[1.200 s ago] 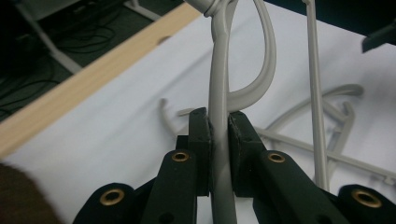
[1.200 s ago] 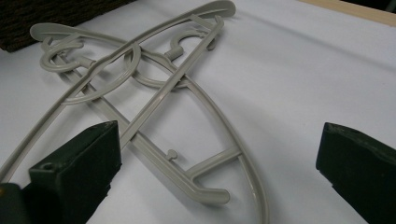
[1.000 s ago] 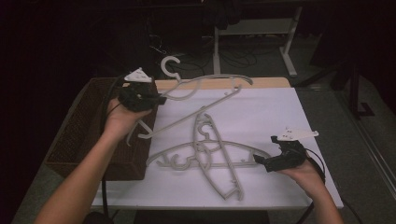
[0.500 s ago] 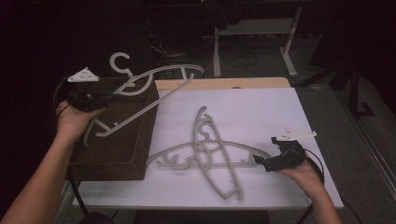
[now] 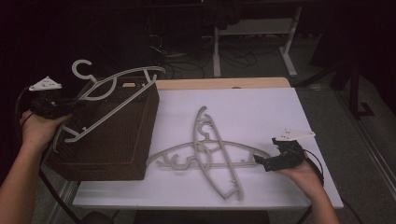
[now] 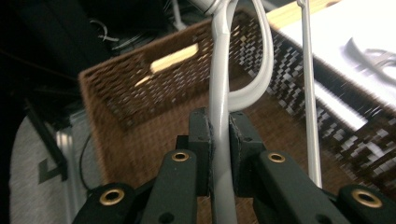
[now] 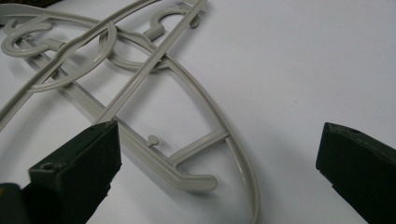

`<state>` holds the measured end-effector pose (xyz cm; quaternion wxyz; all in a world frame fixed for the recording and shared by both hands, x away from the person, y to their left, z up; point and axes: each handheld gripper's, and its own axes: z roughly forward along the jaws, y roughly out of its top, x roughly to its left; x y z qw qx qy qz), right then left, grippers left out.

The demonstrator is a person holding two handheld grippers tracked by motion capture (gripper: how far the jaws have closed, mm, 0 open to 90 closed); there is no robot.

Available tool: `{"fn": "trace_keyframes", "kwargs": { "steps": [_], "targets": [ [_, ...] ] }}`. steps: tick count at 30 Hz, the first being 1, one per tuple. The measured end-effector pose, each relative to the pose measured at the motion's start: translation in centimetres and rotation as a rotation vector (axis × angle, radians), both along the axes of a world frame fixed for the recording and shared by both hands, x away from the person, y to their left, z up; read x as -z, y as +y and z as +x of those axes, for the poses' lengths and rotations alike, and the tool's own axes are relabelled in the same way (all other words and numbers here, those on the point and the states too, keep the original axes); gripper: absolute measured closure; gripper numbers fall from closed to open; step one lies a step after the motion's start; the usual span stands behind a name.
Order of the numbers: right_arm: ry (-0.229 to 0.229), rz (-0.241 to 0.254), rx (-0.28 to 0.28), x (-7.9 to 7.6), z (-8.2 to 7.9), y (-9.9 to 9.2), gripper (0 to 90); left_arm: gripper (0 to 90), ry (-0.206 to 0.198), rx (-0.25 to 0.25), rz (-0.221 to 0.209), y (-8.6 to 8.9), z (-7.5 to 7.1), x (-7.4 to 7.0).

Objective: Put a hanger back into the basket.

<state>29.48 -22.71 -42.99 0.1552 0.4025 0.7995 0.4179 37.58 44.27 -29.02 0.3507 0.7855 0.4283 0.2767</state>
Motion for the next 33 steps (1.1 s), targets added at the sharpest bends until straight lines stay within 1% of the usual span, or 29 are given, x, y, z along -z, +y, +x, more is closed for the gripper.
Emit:
{"fn": "trace_keyframes", "kwargs": {
  "steps": [3, 9, 11, 16, 23, 27, 30, 33],
  "targets": [
    [0.002, 0.000, 0.003, 0.0, 0.0, -0.1, 0.0, 81.6, 0.013, -0.029, 0.024, 0.7, -0.1, 0.6],
    [0.002, 0.001, 0.003, 0.0, 0.0, -0.1, 0.0, 81.6, 0.035, -0.074, 0.040, 2.0, -0.1, 1.4],
    [0.002, 0.001, 0.002, 0.0, 0.0, -0.1, 0.0, 81.6, 0.040, -0.084, 0.032, 2.3, -0.1, 1.6],
    [0.001, 0.000, 0.002, 0.0, 0.0, -0.1, 0.0, 81.6, 0.064, -0.094, 0.047, 2.5, 0.0, 2.2],
    [0.000, 0.000, -0.001, 0.0, 0.0, -0.1, 0.0, 81.3, 0.124, -0.099, 0.055, 2.1, 0.5, 3.7],
    [0.000, 0.002, -0.001, 0.0, 0.0, -0.1, 0.0, 81.2, 0.152, -0.105, 0.055, 2.0, 0.9, 4.3],
    [0.001, 0.001, -0.001, 0.0, 0.0, -0.1, 0.0, 80.6, 0.171, -0.102, 0.048, 1.9, 1.1, 4.7],
    [-0.003, 0.002, -0.001, -0.1, 0.0, -0.1, 0.0, 79.7, 0.179, -0.094, 0.045, 1.7, 1.3, 5.1]
  ]
}}
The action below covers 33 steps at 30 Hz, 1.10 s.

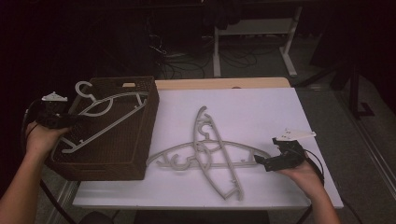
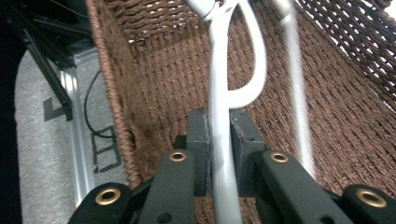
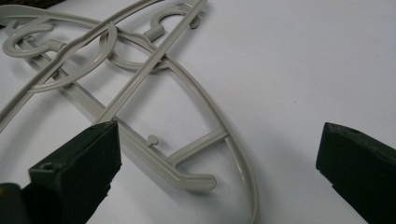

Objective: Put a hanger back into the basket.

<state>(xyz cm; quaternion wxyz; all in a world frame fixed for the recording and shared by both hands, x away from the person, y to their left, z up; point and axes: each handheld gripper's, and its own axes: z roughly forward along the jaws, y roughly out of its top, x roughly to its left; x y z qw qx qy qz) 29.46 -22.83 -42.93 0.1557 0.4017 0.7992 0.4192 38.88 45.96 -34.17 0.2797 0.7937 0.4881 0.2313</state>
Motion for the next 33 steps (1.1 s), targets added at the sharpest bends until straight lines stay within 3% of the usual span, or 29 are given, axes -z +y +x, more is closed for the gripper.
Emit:
{"fn": "trace_keyframes", "kwargs": {
  "steps": [4, 6, 7, 14, 21, 33],
  "targets": [
    [-0.001, 0.000, 0.000, 0.0, 0.0, 0.0, 0.0, 76.7, -0.016, -0.009, -0.019, 0.0, 0.1, 0.2],
    [-0.001, 0.000, -0.001, 0.0, 0.0, 0.0, 0.0, 68.9, -0.027, -0.010, -0.035, 0.1, 0.1, 0.1],
    [0.000, 0.001, -0.001, 0.0, 0.0, 0.0, 0.0, 59.4, -0.026, -0.024, -0.045, 0.2, 0.1, -0.2],
    [0.001, -0.002, -0.004, 0.0, 0.0, 0.0, 0.0, 44.9, -0.028, 0.018, -0.134, -0.3, -0.2, -0.6],
    [0.000, -0.001, -0.005, 0.0, 0.0, 0.1, 0.0, 33.3, -0.037, 0.109, -0.236, -2.2, -0.3, -1.1],
    [0.005, -0.008, -0.016, -0.1, -0.1, 0.1, 0.0, 16.4, -0.072, 0.270, -0.351, -7.8, -0.8, -2.6]
  ]
}}
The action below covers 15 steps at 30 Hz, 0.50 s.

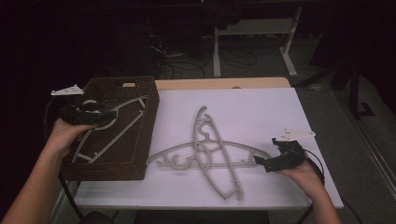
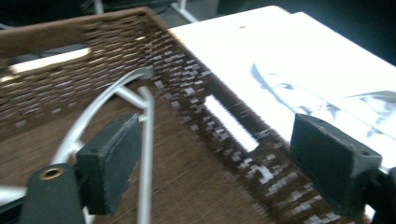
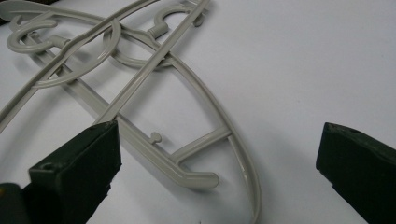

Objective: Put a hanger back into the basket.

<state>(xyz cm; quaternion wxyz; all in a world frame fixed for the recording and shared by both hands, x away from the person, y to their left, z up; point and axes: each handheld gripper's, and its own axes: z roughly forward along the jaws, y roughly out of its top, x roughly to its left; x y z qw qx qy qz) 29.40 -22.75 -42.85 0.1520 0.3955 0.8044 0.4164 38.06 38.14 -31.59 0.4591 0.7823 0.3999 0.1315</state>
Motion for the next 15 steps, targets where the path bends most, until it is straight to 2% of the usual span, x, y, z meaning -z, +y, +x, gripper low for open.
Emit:
{"fn": "trace_keyframes", "kwargs": {
  "steps": [9, 15],
  "targets": [
    [0.002, -0.002, -0.011, 0.0, 0.0, 0.1, 0.0, 14.1, -0.013, 0.125, -0.028, -6.0, -0.5, -0.2],
    [0.001, -0.002, -0.018, 0.0, 0.0, 0.1, 0.0, 14.4, -0.014, 0.174, -0.045, -10.4, -1.0, -0.2]
  ]
}}
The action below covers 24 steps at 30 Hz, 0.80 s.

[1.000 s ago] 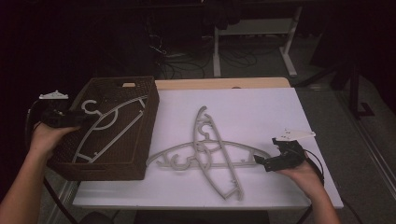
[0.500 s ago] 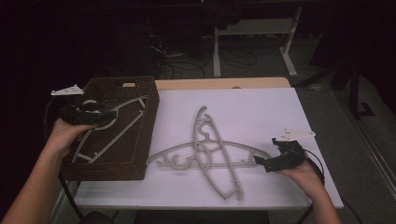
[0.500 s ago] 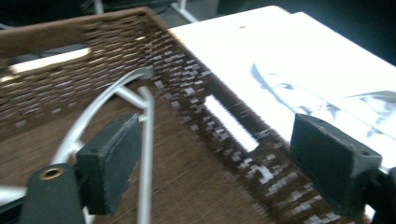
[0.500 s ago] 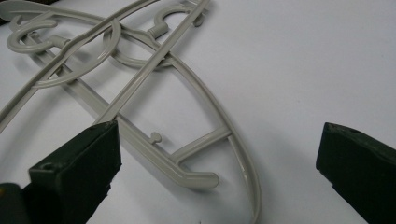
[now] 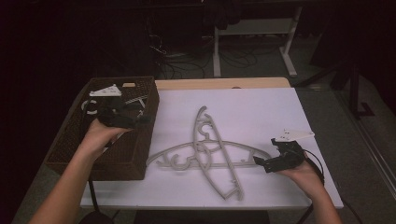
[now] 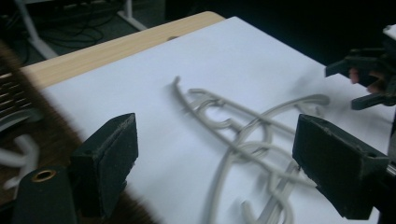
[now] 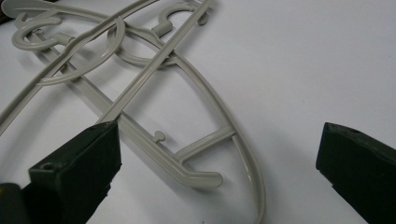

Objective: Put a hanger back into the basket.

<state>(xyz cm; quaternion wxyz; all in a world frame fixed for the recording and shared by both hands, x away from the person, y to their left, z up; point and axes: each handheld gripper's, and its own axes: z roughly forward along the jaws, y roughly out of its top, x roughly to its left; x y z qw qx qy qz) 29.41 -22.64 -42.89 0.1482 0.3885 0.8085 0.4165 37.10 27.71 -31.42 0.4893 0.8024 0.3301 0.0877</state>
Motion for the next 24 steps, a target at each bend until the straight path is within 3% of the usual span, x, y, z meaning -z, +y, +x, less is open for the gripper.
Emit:
{"fn": "trace_keyframes", "kwargs": {
  "steps": [8, 9, 10, 17, 24],
  "targets": [
    [0.002, 0.002, -0.003, 0.0, -0.1, 0.1, 0.0, 15.1, 0.006, 0.020, 0.023, -5.9, -0.3, 0.8],
    [0.002, 0.002, -0.003, 0.0, -0.1, 0.1, 0.0, 15.1, 0.006, 0.020, 0.023, -5.9, -0.3, 0.8],
    [0.002, 0.002, -0.003, 0.0, -0.1, 0.1, 0.0, 15.1, 0.011, 0.016, 0.038, -7.3, -0.3, 1.3],
    [-0.003, 0.000, -0.011, 0.0, -0.1, 0.2, 0.0, 19.1, 0.039, -0.013, 0.086, -11.5, 0.6, 3.6],
    [-0.004, 0.004, -0.016, 0.0, -0.1, 0.2, 0.0, 26.8, 0.100, -0.072, 0.142, -14.2, 3.2, 7.5]
  ]
}}
